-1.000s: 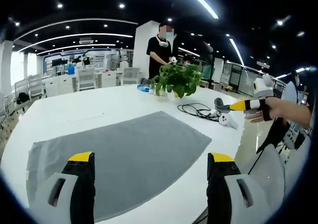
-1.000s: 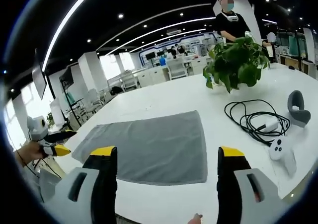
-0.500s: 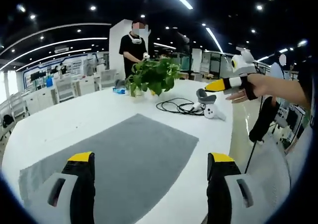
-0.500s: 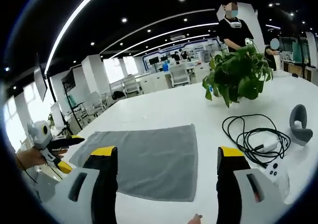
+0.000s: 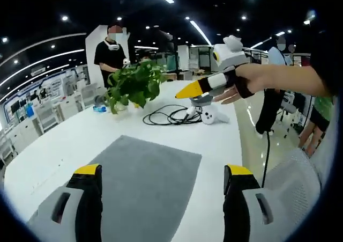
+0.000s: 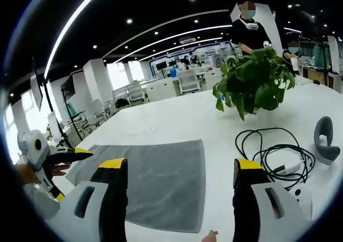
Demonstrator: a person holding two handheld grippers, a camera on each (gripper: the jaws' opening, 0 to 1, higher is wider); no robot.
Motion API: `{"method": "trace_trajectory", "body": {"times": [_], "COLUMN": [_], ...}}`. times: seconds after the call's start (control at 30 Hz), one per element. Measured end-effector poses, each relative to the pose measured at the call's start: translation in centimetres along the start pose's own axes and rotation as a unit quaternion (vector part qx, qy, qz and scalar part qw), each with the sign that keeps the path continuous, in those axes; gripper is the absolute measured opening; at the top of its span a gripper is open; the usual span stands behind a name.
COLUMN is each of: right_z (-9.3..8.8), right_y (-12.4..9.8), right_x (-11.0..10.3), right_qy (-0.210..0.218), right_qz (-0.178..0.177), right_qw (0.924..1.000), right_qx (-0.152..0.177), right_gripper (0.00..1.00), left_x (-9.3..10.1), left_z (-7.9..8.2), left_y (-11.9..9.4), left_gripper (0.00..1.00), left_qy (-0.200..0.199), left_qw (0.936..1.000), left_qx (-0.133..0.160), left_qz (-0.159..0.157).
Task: Fold the towel on the table until its edges align and the towel forms a compact rectangular stack.
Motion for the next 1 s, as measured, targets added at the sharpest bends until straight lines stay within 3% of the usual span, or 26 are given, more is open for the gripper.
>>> {"method": "trace_trajectory", "body": {"times": [0.4, 0.8, 1.0], "right_z": [0.5, -0.4, -0.9], "right_y": [5.5, 10.3, 12.0], "right_x": [0.6, 0.8, 1.3], "right_qy": [0.016, 0.005, 0.001], "right_qz": [-0.018, -0.02, -0.016], "right_qw": [0.9997, 0.9992, 0.9986], "right_qx": [-0.009, -0.035, -0.051], "right_gripper": [0.77, 0.75, 0.73], "left_x": [1.2, 3.3, 4.7], "left_z": [-1.3, -2.4, -2.0], "left_y": [5.3, 9.4, 11.3], "left_gripper": [0.89, 0.82, 0.77], "left_qy": [0.041, 0.059, 0.089], "left_qw": [0.9971, 0.9934, 0.9896], "left_qx": [-0.033, -0.068, -0.05], "left_qz": [-0.056, -0.071, -0.101]}}
Point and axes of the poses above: the point that each gripper's makers call its tool centre point, and the gripper's own axes: y roughly forward along the fingers, x roughly to its right, z roughly out of its top, the point moved 9 cm from there along -y, roughly backward along the fingers, and after that the axes turned 11 degrees about y, right-handed, at the moved point
